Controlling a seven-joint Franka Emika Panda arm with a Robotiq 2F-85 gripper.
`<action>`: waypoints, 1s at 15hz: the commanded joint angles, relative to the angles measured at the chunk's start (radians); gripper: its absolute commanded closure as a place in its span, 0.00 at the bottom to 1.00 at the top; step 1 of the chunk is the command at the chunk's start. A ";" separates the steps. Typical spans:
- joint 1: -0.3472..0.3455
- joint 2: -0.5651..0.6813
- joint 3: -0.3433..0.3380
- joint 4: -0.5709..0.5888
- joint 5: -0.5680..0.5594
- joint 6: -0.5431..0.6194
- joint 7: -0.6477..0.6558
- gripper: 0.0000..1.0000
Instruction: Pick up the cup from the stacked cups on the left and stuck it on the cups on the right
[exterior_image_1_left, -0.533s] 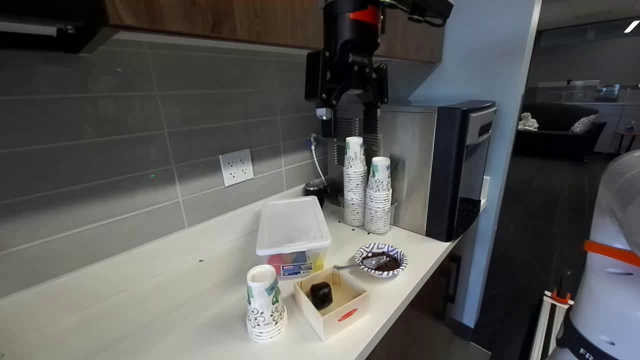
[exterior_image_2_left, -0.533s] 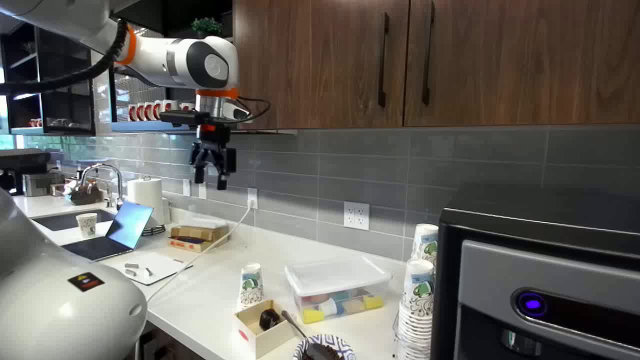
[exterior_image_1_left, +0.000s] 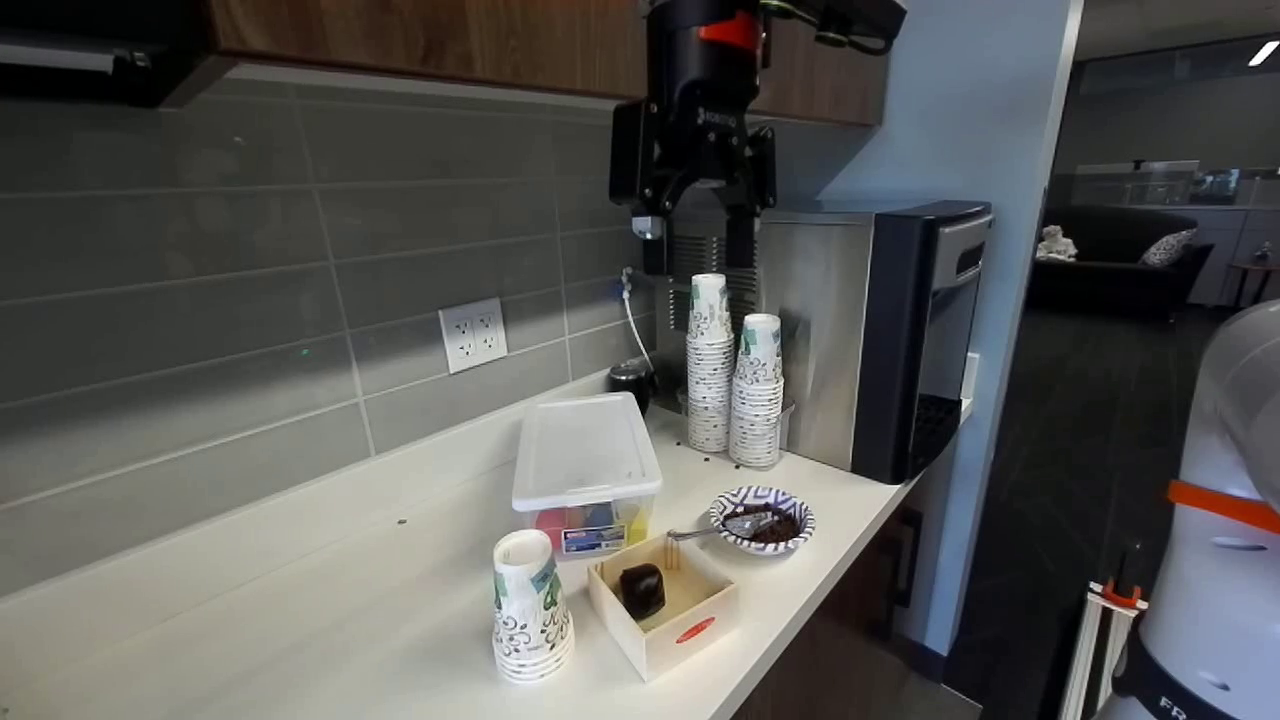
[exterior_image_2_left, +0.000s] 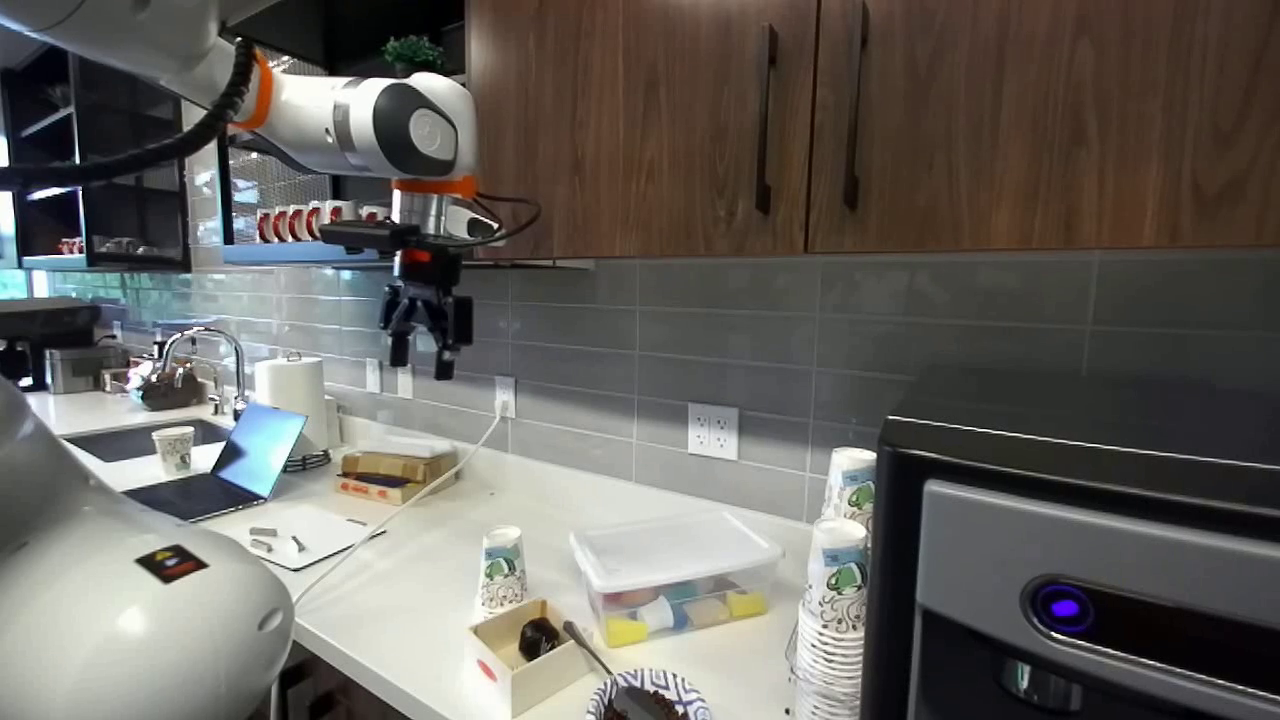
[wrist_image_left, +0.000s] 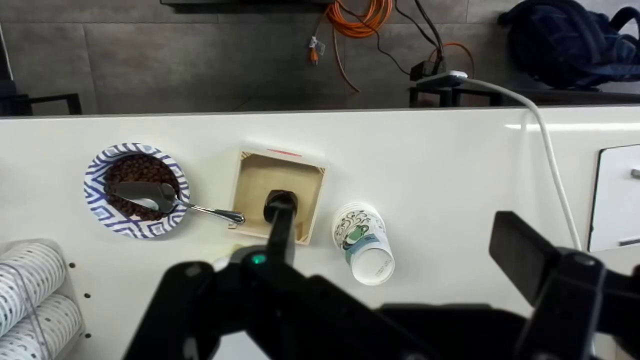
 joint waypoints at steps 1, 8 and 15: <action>-0.019 0.048 0.003 -0.014 0.003 0.064 -0.003 0.00; -0.035 0.254 0.001 -0.055 -0.020 0.329 0.001 0.00; -0.028 0.520 -0.019 -0.030 -0.046 0.567 -0.007 0.00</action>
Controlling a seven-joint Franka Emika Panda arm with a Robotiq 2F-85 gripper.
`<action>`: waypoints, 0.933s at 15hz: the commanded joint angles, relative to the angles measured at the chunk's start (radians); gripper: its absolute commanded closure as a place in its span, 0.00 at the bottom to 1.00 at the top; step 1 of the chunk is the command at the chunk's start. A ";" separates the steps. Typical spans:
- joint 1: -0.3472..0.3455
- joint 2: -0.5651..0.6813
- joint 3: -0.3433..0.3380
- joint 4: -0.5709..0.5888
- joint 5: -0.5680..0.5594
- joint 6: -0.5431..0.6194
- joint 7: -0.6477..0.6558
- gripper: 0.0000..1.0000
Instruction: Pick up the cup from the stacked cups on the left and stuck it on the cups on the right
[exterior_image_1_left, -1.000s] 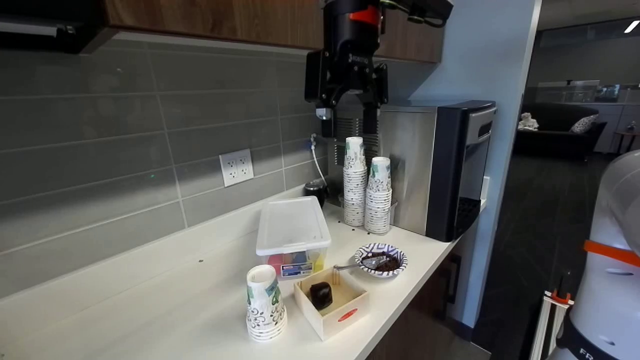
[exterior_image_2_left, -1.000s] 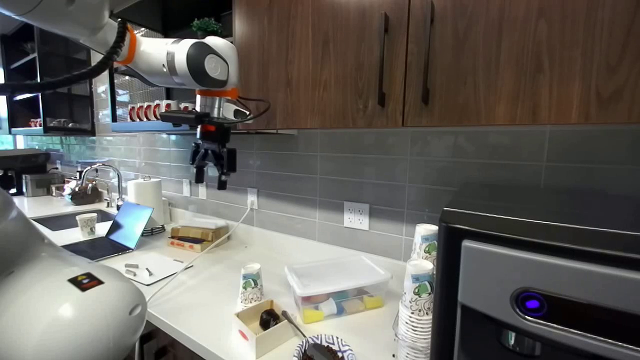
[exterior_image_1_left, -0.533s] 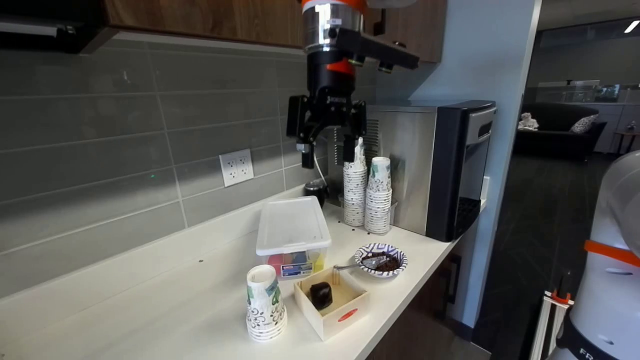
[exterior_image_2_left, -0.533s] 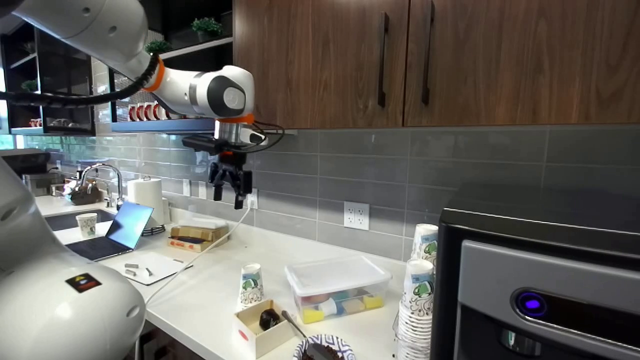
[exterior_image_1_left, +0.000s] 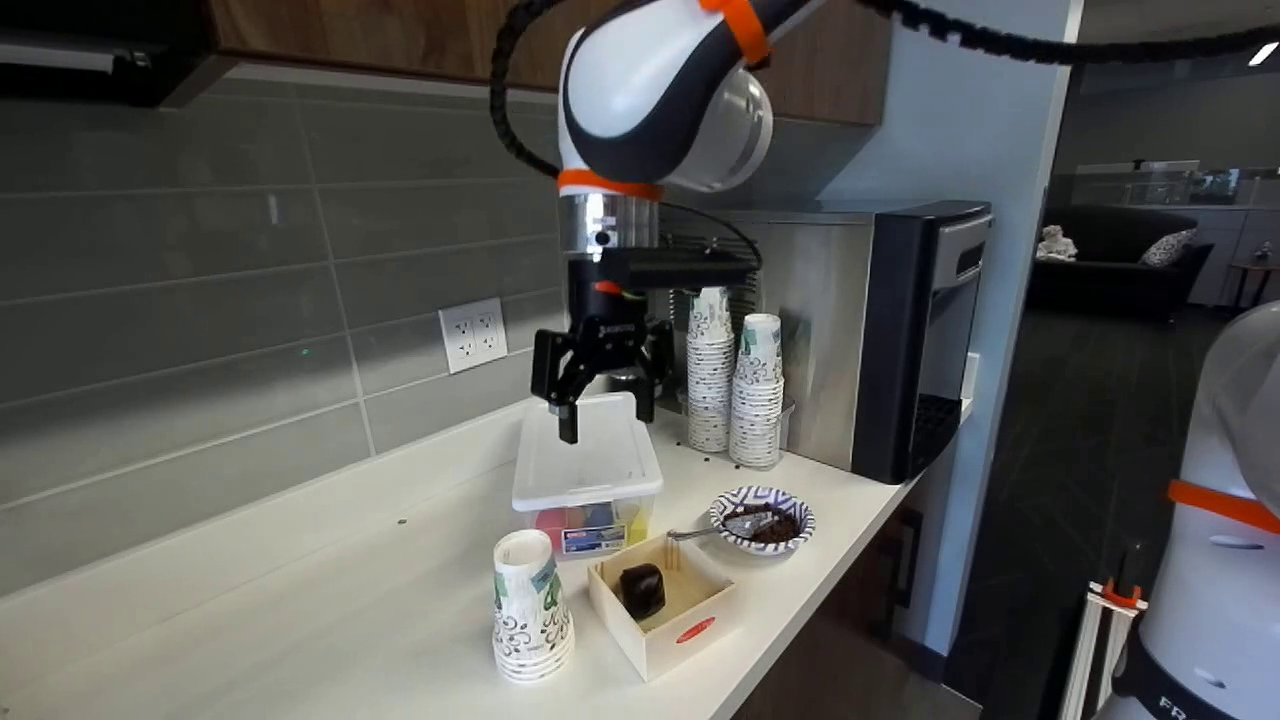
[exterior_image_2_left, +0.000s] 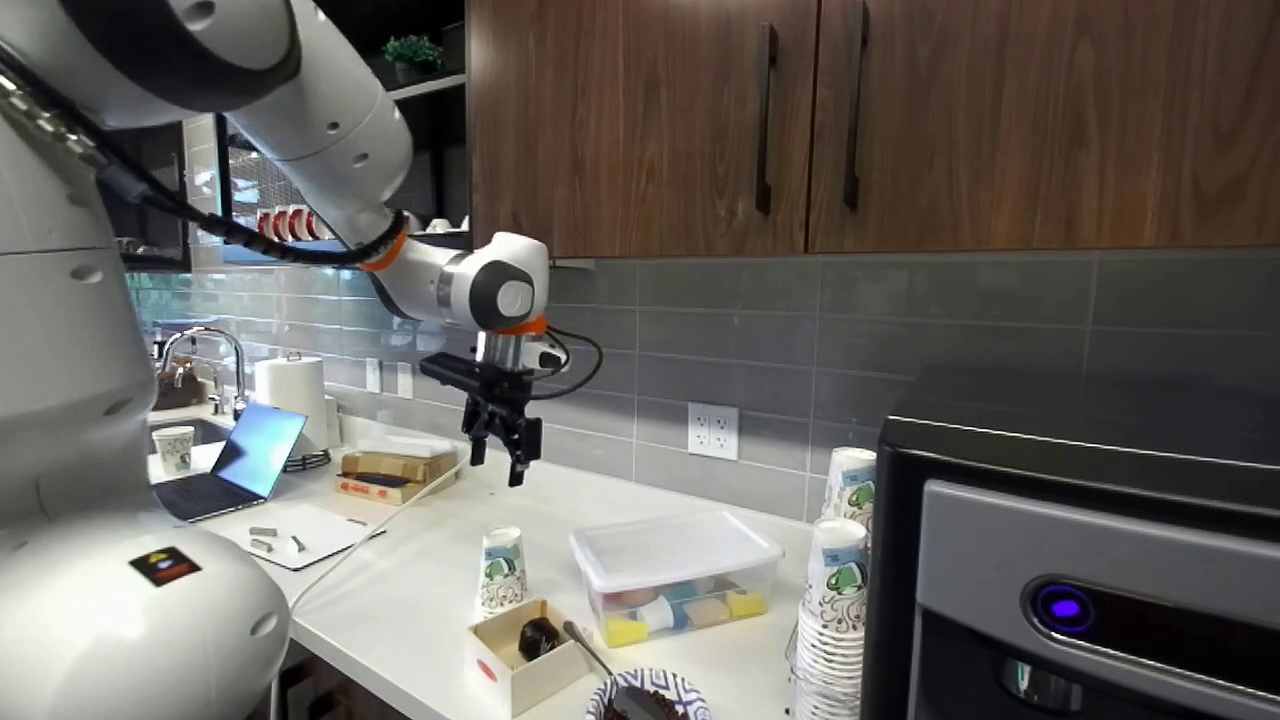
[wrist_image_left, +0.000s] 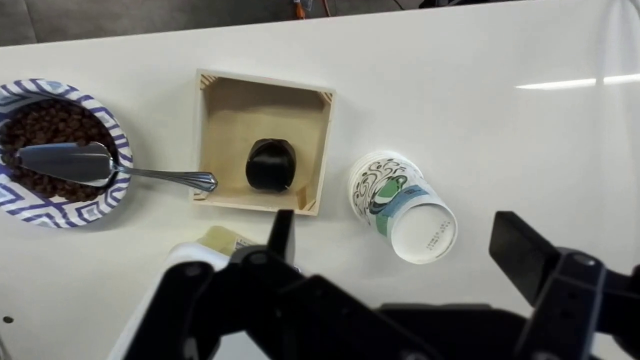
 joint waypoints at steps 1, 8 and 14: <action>0.007 0.134 -0.014 0.042 -0.024 0.103 -0.003 0.00; 0.019 0.309 -0.033 0.090 0.010 0.219 -0.065 0.00; 0.027 0.403 -0.034 0.151 0.010 0.214 -0.087 0.00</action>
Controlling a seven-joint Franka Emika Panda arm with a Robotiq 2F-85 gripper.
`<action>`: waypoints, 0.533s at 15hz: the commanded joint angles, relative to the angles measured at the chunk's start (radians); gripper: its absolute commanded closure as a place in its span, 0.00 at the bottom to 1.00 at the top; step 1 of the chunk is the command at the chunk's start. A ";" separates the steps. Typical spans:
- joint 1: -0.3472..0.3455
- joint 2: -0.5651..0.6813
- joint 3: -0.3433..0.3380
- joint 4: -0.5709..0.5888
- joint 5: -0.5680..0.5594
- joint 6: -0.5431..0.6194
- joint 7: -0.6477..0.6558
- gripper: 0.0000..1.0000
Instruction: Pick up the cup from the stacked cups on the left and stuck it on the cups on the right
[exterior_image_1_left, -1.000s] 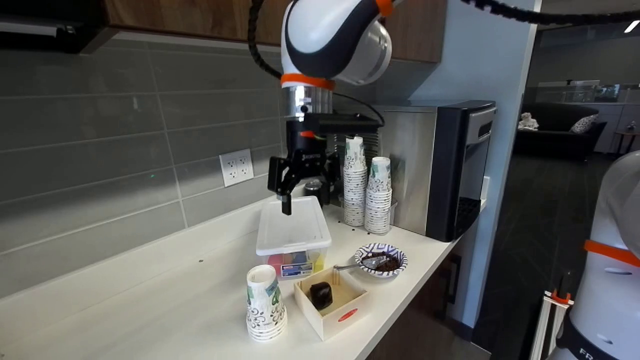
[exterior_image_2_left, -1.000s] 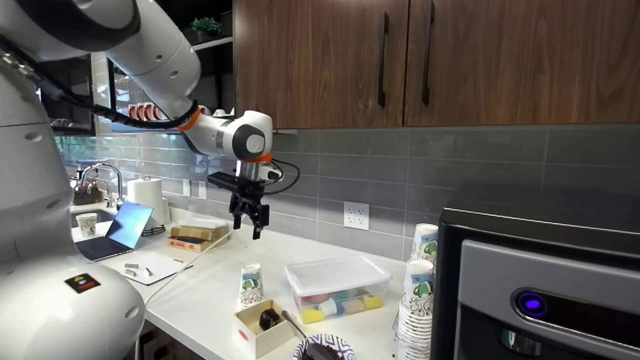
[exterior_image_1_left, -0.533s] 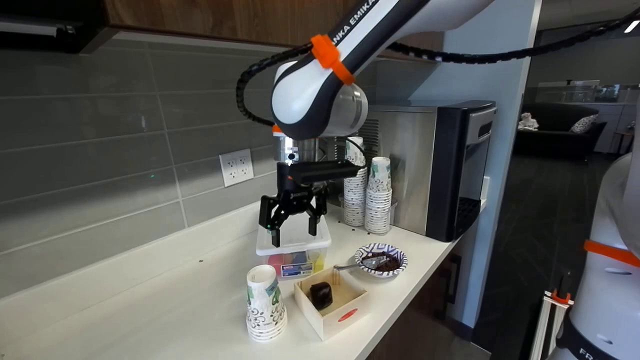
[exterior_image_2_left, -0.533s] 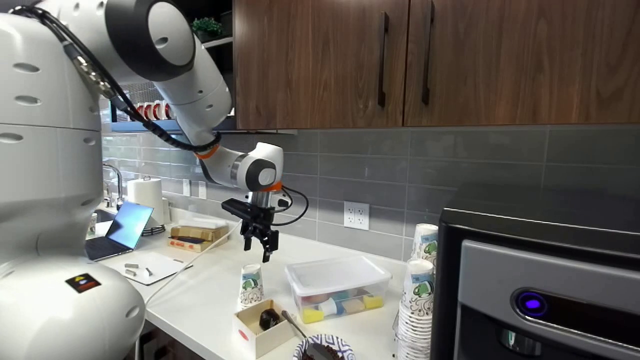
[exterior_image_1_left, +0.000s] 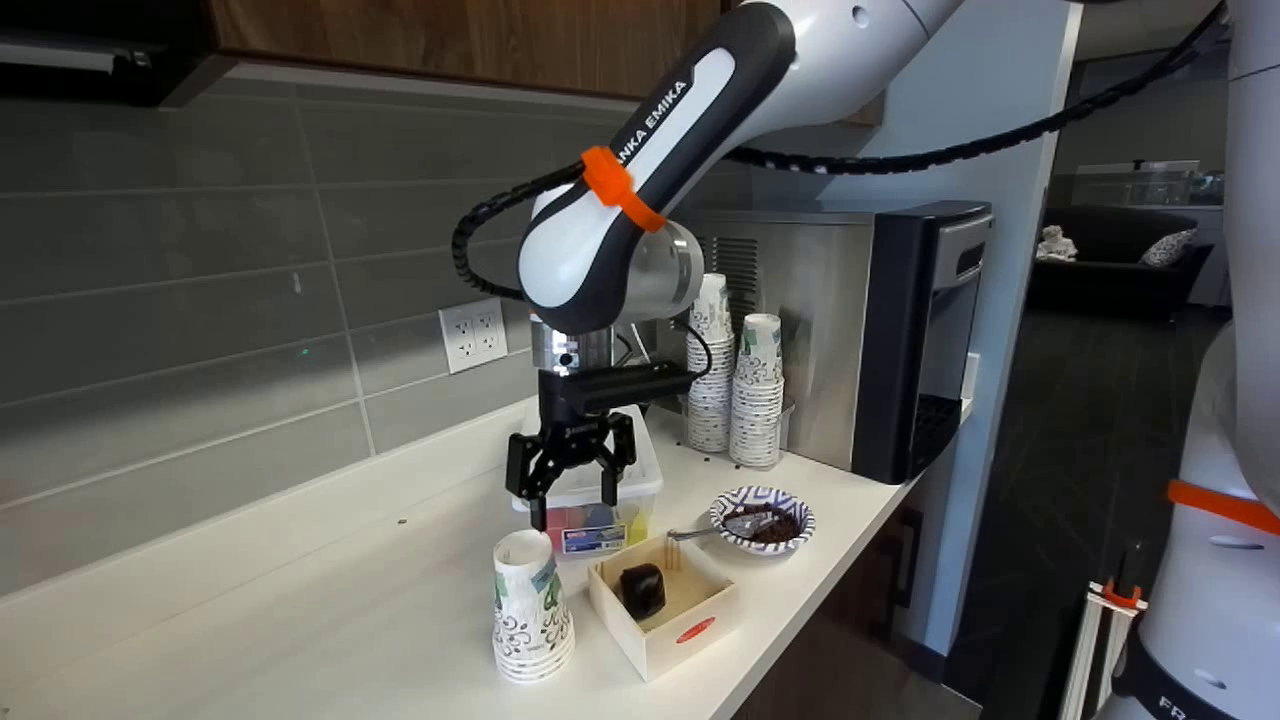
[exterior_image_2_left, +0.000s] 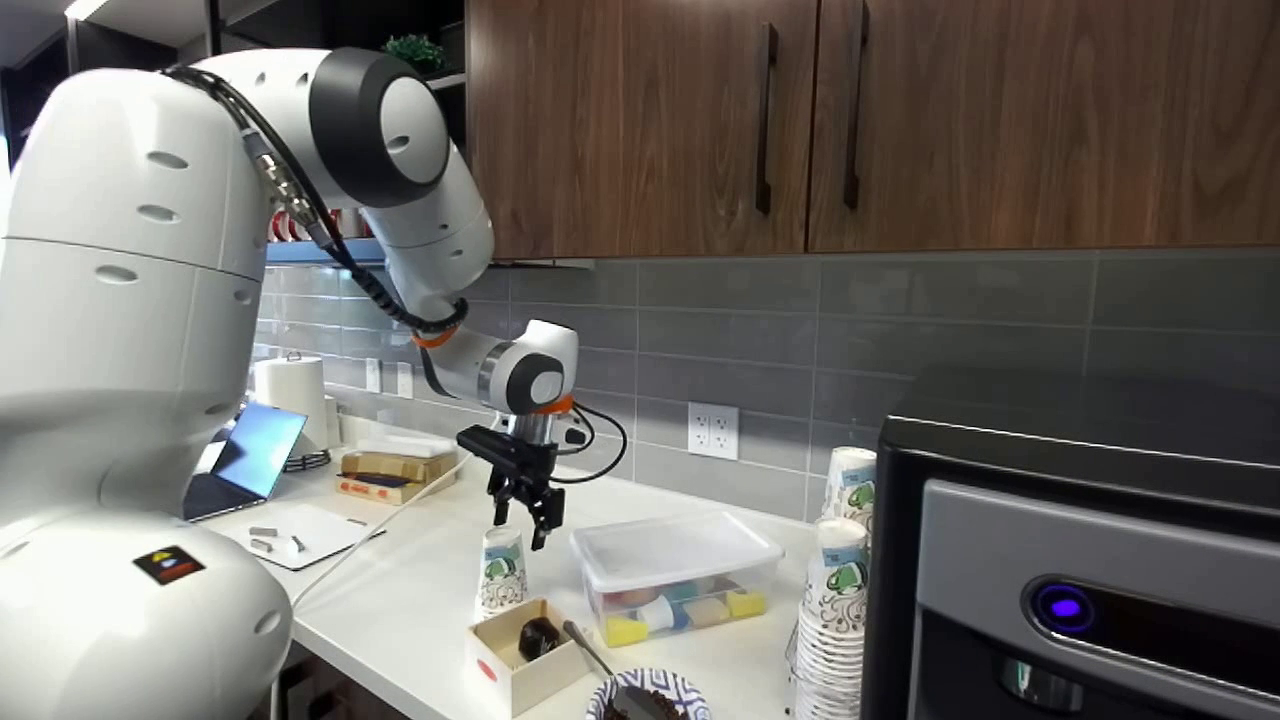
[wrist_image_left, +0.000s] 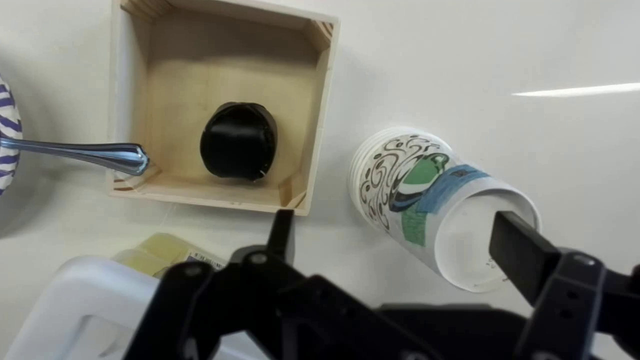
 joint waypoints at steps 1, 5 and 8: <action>0.018 0.064 -0.012 0.060 0.009 -0.003 -0.024 0.00; 0.019 0.102 -0.014 0.079 0.006 0.001 -0.036 0.34; 0.021 0.124 -0.014 0.088 0.004 0.000 -0.042 0.59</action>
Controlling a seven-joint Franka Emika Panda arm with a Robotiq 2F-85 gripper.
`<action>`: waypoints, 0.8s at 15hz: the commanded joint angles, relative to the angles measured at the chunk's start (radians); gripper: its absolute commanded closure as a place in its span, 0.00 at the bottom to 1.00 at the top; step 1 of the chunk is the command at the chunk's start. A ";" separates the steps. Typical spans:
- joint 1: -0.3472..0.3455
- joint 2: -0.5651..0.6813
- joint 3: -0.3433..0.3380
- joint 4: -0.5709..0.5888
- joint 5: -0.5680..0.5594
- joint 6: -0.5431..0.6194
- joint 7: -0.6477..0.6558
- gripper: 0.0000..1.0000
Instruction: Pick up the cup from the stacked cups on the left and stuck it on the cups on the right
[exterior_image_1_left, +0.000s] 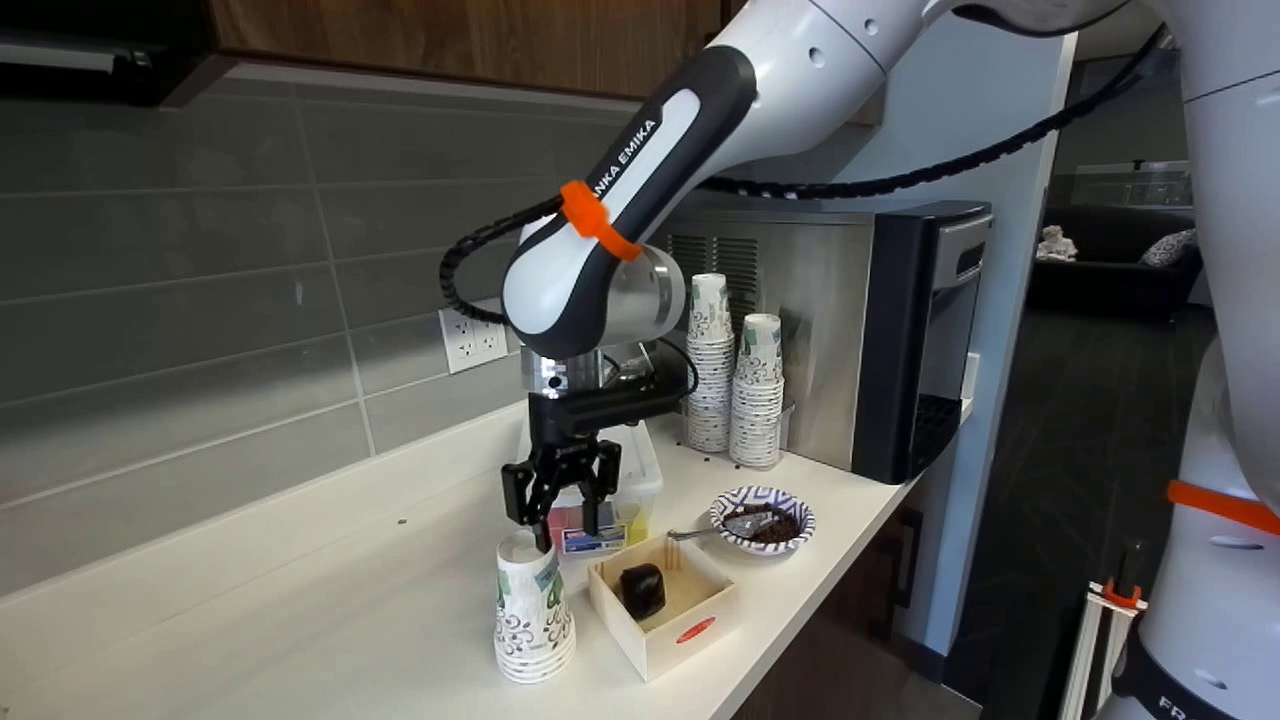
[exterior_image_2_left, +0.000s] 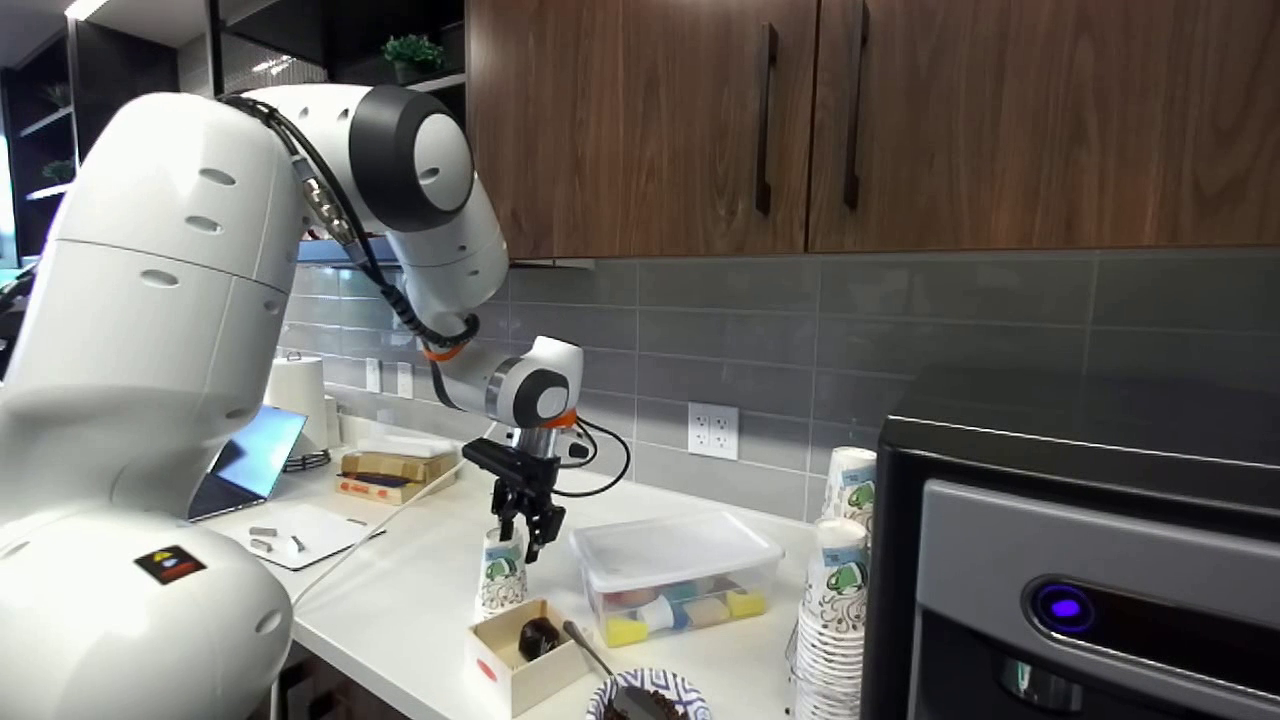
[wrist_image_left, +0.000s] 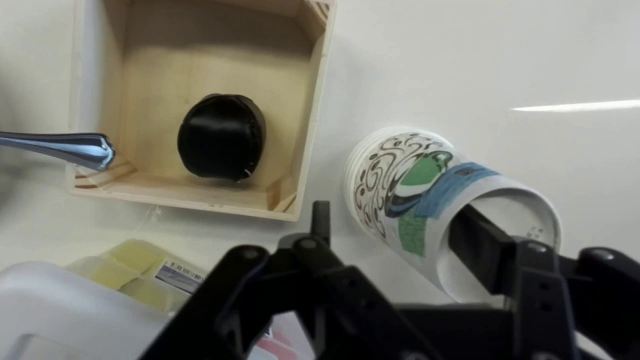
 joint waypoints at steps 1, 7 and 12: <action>0.018 0.035 -0.012 0.032 0.005 0.002 -0.022 0.66; 0.024 0.043 -0.009 0.039 0.010 0.007 -0.035 1.00; 0.031 0.022 0.003 0.034 0.017 -0.001 -0.059 0.99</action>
